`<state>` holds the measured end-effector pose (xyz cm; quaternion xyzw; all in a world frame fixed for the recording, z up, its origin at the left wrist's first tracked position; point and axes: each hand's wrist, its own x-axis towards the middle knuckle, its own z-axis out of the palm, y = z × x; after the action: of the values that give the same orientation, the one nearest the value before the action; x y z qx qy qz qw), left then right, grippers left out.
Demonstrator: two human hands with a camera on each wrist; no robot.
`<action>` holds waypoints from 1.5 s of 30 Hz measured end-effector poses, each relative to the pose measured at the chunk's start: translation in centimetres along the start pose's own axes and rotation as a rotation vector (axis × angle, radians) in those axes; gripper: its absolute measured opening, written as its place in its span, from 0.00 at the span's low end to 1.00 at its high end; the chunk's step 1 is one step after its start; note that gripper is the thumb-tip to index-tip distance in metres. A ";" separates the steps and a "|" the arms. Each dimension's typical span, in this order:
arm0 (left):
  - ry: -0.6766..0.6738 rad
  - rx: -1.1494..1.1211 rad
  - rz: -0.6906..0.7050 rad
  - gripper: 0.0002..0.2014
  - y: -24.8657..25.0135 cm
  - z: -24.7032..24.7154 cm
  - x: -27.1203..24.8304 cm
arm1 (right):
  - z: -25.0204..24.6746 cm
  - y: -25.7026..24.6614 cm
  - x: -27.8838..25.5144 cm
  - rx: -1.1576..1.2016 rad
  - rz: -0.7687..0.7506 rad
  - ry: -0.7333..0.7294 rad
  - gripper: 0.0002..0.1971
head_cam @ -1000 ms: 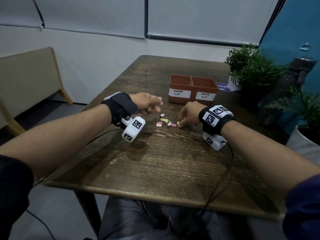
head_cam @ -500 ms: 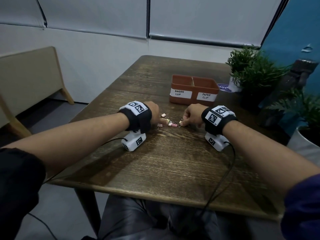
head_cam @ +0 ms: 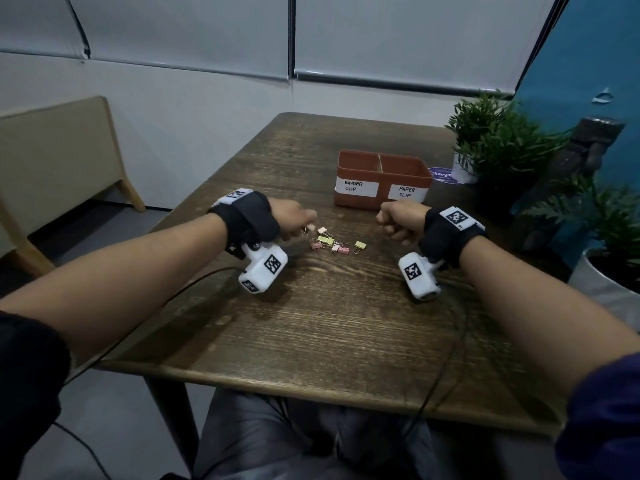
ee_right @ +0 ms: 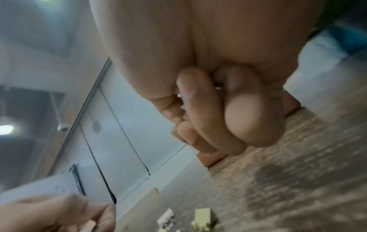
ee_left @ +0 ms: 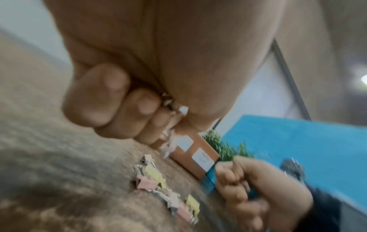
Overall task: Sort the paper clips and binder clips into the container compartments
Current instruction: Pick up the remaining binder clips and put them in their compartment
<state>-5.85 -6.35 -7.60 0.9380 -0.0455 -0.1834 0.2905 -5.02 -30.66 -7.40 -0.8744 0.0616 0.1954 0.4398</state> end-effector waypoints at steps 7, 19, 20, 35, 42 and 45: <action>-0.205 -0.698 -0.081 0.19 -1.9 -1.7 1.4 | 0.2 -0.4 -0.3 -0.243 -0.123 0.046 0.22; 0.130 0.145 0.119 0.14 -0.9 0.0 1.3 | 2.1 -0.8 0.8 -0.859 -0.343 -0.006 0.20; 0.200 0.297 0.149 0.15 -0.6 0.3 1.2 | 2.1 -0.8 1.1 -0.865 -0.348 -0.011 0.18; 0.075 0.725 0.121 0.19 0.8 1.5 2.0 | -2.8 -4.5 3.5 -0.390 -0.376 0.406 0.02; 0.223 0.495 0.221 0.23 1.0 -4.1 4.9 | -4.8 -9.1 9.1 -0.420 -0.264 0.566 0.09; 0.290 0.355 0.238 0.19 3.5 -7.1 6.5 | -4.5 -9.9 11.3 -0.482 -0.219 0.494 0.09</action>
<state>2.84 -6.76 -2.28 0.9788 -0.1450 -0.0004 0.1445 9.43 -27.51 -2.08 -0.9752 0.0243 -0.0613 0.2112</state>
